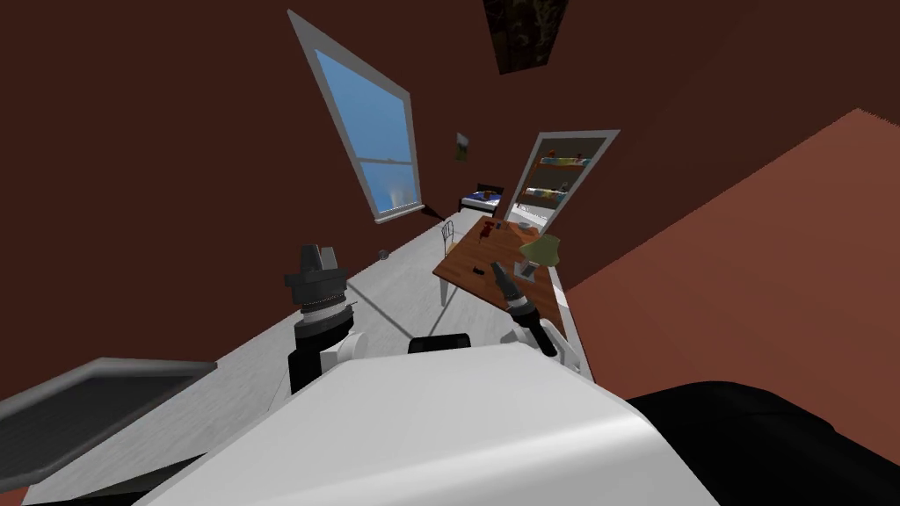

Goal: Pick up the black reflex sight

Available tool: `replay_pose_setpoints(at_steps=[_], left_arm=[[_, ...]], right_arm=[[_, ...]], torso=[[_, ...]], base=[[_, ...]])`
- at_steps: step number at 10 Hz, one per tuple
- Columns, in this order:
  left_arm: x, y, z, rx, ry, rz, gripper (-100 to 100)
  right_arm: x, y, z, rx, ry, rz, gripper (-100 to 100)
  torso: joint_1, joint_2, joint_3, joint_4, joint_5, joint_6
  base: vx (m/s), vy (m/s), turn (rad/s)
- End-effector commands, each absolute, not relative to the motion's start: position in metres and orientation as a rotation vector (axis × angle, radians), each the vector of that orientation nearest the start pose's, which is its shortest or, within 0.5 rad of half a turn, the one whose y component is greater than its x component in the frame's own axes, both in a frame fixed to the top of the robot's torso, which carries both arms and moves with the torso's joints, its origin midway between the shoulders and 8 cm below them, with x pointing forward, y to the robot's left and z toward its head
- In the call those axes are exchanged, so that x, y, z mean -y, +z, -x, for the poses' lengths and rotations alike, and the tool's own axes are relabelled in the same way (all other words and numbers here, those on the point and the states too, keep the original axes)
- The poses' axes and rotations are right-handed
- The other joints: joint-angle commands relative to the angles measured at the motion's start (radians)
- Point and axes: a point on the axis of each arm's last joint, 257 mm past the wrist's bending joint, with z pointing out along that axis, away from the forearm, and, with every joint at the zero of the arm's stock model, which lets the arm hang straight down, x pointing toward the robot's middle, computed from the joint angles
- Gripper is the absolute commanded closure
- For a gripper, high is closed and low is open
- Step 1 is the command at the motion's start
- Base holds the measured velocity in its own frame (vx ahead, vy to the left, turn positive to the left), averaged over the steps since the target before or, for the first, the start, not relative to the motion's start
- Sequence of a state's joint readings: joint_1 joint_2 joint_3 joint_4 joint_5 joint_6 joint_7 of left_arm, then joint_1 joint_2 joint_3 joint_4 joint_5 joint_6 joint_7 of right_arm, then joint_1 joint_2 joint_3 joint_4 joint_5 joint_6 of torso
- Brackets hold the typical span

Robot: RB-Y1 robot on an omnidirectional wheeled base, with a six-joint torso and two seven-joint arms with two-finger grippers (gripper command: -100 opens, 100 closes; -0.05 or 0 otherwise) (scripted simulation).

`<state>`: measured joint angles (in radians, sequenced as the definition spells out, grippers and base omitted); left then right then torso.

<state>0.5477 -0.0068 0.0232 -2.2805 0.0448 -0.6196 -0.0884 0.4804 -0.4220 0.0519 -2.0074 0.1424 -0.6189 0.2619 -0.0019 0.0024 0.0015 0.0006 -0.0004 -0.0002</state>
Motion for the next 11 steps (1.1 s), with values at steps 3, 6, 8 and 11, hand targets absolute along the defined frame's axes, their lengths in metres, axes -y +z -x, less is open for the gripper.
replay_pose_setpoints(at_steps=[3, 6, 8, 11], left_arm=[[-0.294, 0.032, -0.316, -0.545, -1.22, 0.593, 0], [-0.294, 0.032, -0.316, -0.545, -1.22, 0.593, 0], [-0.294, 0.032, -0.316, -0.545, -1.22, 0.593, 0], [-0.295, 0.032, -0.316, -0.545, -1.22, 0.593, 0]], right_arm=[[0.224, -0.134, -0.371, -1.295, 0.924, -0.059, -100], [0.225, -0.181, -0.369, -1.424, 0.866, 0.029, -100], [0.227, -0.203, -0.366, -1.485, 0.836, 0.076, -100], [0.236, -0.251, -0.356, -1.613, 0.77, 0.173, -100]], torso=[[0.0, -0.002, -0.001, 0.0, 0.0, 0.0], [0.002, -0.002, -0.001, 0.0, 0.001, 0.0], [0.002, -0.003, -0.001, -0.001, 0.0, 0.0], [0.001, -0.004, -0.002, -0.001, 0.0, 0.001]], base=[[-0.022, 0.001, 0.179], [-0.02, 0.02, 0.206], [-0.004, 0.012, 0.141], [0.007, 0.007, 0.165]])
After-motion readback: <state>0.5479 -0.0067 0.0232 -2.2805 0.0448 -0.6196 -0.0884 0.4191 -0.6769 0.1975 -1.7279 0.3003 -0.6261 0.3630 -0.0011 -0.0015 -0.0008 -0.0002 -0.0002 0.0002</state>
